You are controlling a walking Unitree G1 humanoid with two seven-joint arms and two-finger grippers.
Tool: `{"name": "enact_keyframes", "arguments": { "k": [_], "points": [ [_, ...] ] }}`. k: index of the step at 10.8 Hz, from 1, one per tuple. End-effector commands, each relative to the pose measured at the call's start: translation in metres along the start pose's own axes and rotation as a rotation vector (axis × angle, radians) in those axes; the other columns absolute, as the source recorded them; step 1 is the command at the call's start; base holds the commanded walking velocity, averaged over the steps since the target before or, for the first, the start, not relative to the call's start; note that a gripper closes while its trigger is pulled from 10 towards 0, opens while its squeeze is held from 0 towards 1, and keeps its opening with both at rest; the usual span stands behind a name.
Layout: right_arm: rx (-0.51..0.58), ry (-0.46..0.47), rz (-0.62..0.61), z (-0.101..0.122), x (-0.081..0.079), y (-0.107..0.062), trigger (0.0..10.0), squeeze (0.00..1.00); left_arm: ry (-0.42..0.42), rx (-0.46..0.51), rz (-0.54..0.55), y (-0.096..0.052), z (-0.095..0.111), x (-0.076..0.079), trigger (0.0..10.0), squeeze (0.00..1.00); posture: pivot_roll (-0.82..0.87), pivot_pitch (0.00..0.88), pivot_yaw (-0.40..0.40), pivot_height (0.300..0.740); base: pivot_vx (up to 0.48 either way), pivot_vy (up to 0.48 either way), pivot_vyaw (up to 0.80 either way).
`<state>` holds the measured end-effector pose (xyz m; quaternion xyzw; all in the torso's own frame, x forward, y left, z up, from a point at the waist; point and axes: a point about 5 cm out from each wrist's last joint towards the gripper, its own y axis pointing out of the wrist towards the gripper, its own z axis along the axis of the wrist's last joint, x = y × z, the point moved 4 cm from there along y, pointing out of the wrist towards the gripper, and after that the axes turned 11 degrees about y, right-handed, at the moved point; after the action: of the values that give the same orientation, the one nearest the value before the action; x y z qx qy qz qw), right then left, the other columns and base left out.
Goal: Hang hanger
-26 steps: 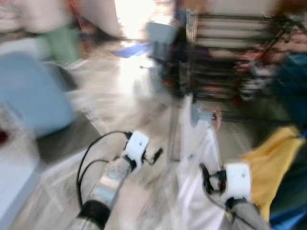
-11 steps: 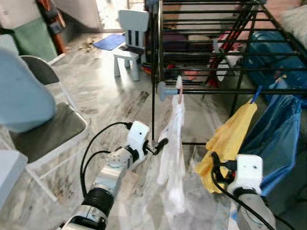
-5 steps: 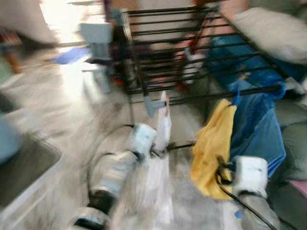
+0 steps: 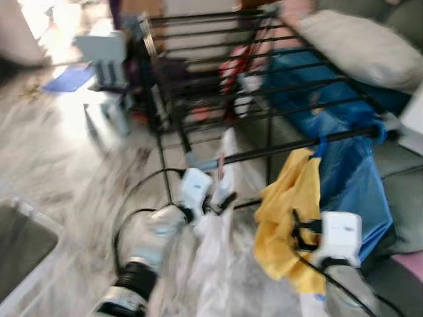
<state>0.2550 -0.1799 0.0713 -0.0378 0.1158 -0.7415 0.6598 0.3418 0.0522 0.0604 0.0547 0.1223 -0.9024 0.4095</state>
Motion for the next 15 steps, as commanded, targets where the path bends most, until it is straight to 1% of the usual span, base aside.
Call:
{"name": "enact_keyframes", "arguments": {
  "k": [1,4,6,7,8,9,10,11,12,13,14,15],
  "points": [
    [-0.002,-0.009,-0.023,0.0,0.007,-0.002,10.0,0.0,-0.005,-0.016,-0.007,0.0,-0.004,0.003,10.0,0.0,-0.05,0.0,0.005,0.74,0.0,0.0,0.0],
    [-0.001,-0.021,-0.028,0.0,0.009,-0.001,10.0,0.0,-0.002,-0.026,-0.011,-0.003,-0.006,0.004,10.0,0.0,-0.05,0.0,0.004,0.74,0.0,0.0,0.0],
    [-0.003,-0.03,-0.041,0.006,0.023,0.005,10.0,0.0,0.0,-0.033,-0.013,-0.006,-0.009,0.0,10.0,0.0,-0.05,0.0,0.004,0.74,0.0,0.0,0.0],
    [-0.012,-0.031,-0.024,0.01,0.029,0.013,10.0,0.0,0.004,-0.048,-0.006,-0.009,-0.013,-0.004,10.0,0.0,-0.05,0.0,0.006,0.74,0.0,0.0,0.0],
    [-0.019,-0.015,0.035,0.014,0.025,0.022,10.0,0.0,0.007,-0.052,-0.004,-0.01,-0.013,-0.006,10.0,0.0,-0.05,0.0,0.005,0.74,0.0,0.0,0.0],
    [-0.03,-0.024,0.049,0.015,0.024,0.027,10.0,0.0,0.01,-0.059,-0.001,-0.011,-0.015,-0.008,10.0,0.0,-0.04,0.0,0.001,0.74,0.0,0.0,0.0],
    [-0.031,-0.039,0.091,0.02,0.016,0.044,10.0,0.0,0.02,-0.07,-0.005,-0.013,-0.017,-0.011,10.0,0.0,-0.03,0.0,-0.002,0.74,0.0,0.0,0.0],
    [-0.033,-0.019,0.128,0.026,0.006,0.058,10.0,0.0,0.024,-0.076,-0.003,-0.014,-0.019,-0.013,10.0,0.0,-0.02,0.0,-0.005,0.74,0.0,0.0,0.0],
    [-0.055,-0.005,0.142,0.025,-0.001,0.069,10.0,0.0,0.024,-0.078,-0.001,-0.014,-0.019,-0.014,10.0,0.0,-0.02,0.0,-0.008,0.74,0.0,0.0,0.0],
    [-0.127,0.04,0.129,0.015,-0.005,0.077,10.0,0.0,0.025,-0.077,-0.002,-0.014,-0.018,-0.013,10.0,0.0,-0.02,0.0,-0.012,0.74,0.0,0.0,0.0],
    [-0.213,0.055,0.113,-0.002,-0.006,0.078,10.0,0.0,0.026,-0.074,-0.006,-0.013,-0.018,-0.012,10.0,0.0,-0.01,0.0,-0.016,0.74,0.0,0.0,0.0],
    [-0.23,0.049,0.101,-0.007,-0.003,0.077,10.0,0.0,0.026,-0.073,-0.006,-0.013,-0.017,-0.012,10.0,0.0,-0.01,0.0,-0.018,0.74,0.0,0.0,0.0]
  ]
}}
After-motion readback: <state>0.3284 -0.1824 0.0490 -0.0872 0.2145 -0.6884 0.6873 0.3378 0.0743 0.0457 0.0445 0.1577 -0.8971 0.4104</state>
